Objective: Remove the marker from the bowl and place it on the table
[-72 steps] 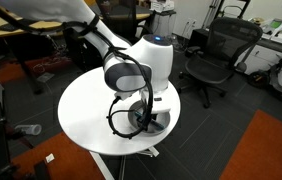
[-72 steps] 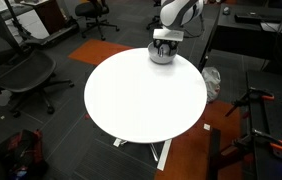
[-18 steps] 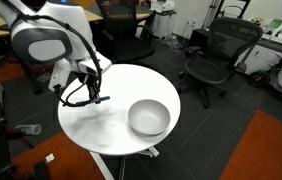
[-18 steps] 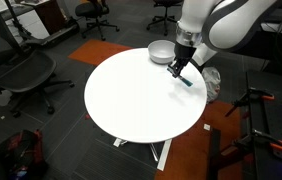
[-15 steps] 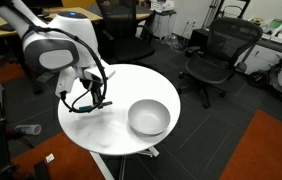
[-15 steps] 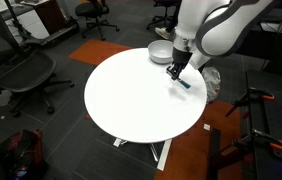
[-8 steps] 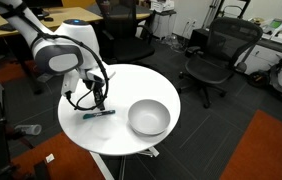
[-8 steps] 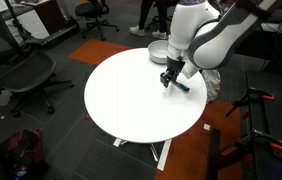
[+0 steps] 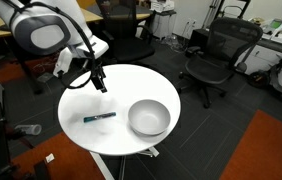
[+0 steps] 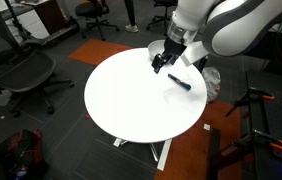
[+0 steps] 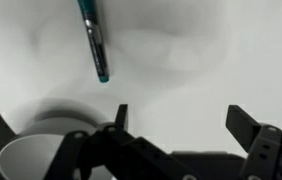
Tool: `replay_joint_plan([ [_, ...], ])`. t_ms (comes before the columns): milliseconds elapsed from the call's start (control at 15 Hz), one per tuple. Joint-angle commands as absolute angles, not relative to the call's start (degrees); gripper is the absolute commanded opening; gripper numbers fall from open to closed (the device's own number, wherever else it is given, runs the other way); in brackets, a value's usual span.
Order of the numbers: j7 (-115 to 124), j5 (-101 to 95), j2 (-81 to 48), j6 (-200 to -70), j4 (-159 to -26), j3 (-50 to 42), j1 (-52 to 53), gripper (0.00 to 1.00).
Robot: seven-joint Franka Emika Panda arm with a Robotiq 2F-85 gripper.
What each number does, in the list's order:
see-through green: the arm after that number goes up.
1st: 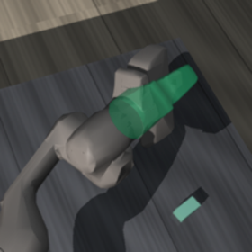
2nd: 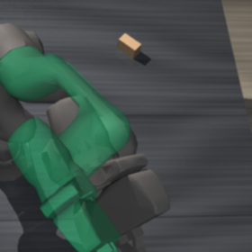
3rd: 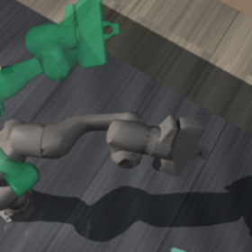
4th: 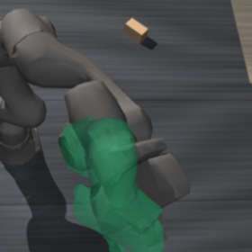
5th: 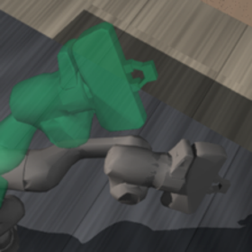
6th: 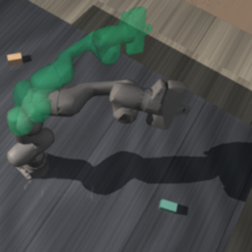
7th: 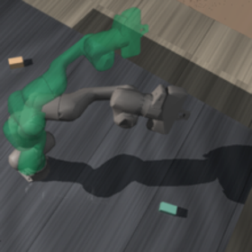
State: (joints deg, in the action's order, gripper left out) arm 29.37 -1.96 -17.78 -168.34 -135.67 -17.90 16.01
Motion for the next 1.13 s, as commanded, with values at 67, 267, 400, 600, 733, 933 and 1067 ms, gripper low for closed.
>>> replay_joint_plan([
  [67, 35.63, -11.24, -4.16, -162.83, -141.22, -26.63, 20.75, 1.00],
  [267, 38.67, -18.35, 2.68, -157.10, -141.54, -28.51, 20.46, 1.00],
  [400, 39.66, -21.02, 6.93, -152.28, -141.40, -19.51, 11.01, 1.00],
  [600, 35.98, -16.73, 11.66, -146.95, -141.63, -12.48, 4.70, 1.00],
  [733, 36.13, -16.37, 8.59, -148.60, -139.74, -9.29, 1.47, 1.00],
  [933, 35.91, -16.05, 10.31, -147.86, -140.63, -8.30, 0.55, 1.00],
  [1067, 35.92, -16.06, 10.30, -147.86, -140.86, -8.30, 0.51, 1.00],
])
